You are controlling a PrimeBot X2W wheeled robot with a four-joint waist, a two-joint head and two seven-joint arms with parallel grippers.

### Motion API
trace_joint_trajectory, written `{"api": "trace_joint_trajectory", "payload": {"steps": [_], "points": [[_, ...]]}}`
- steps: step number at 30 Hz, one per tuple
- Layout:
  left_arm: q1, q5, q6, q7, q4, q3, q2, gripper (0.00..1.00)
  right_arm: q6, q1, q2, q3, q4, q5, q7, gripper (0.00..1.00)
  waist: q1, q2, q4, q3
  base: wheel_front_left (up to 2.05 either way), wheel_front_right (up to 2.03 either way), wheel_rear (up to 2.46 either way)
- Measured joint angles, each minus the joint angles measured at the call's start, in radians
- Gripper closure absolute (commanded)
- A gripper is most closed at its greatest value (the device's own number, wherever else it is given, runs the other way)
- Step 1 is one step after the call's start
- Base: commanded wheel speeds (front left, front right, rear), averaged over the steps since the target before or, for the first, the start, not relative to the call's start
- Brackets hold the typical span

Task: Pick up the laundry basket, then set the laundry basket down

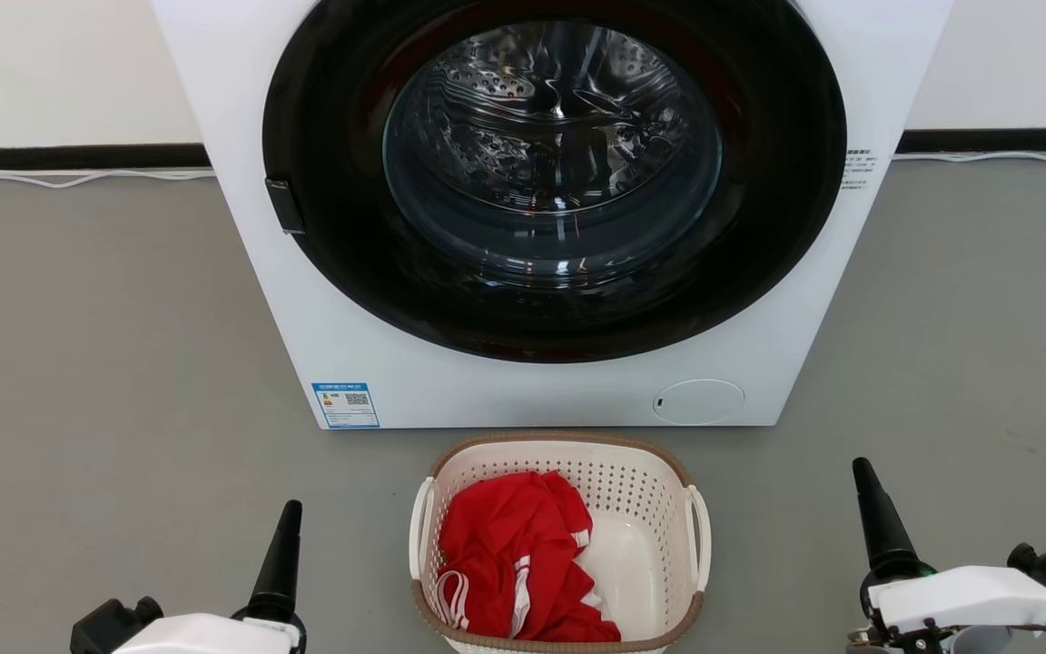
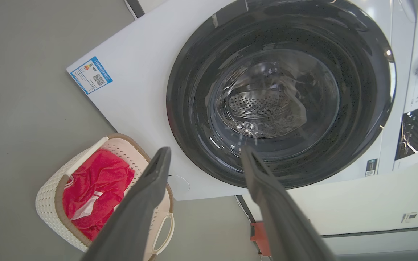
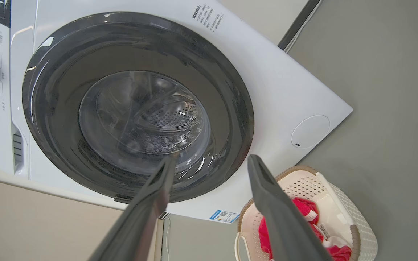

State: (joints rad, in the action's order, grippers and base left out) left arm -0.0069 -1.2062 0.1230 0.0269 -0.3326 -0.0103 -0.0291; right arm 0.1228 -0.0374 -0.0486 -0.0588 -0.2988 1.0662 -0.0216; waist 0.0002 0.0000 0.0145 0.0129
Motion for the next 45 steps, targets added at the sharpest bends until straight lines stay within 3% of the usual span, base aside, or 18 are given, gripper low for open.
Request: {"api": "trace_joint_trajectory", "payload": {"steps": [23, 45], "points": [[-0.008, 0.36, -0.001, 0.063, 0.002, 0.054, -0.003, 0.0, 0.0, -0.012, -0.013, 0.037, -0.046, -0.325, -0.063, 0.0, 0.0, 0.0, 0.01, -0.007, 0.0, 0.0, 0.0], [-0.055, 0.621, -0.001, 0.12, -0.011, 0.082, -0.006, 0.0, 0.0, -0.098, -0.038, 0.1, -0.105, -0.586, -0.124, 0.0, -0.0001, 0.0, 0.023, 0.039, 0.0, 0.0, 0.0]]}}
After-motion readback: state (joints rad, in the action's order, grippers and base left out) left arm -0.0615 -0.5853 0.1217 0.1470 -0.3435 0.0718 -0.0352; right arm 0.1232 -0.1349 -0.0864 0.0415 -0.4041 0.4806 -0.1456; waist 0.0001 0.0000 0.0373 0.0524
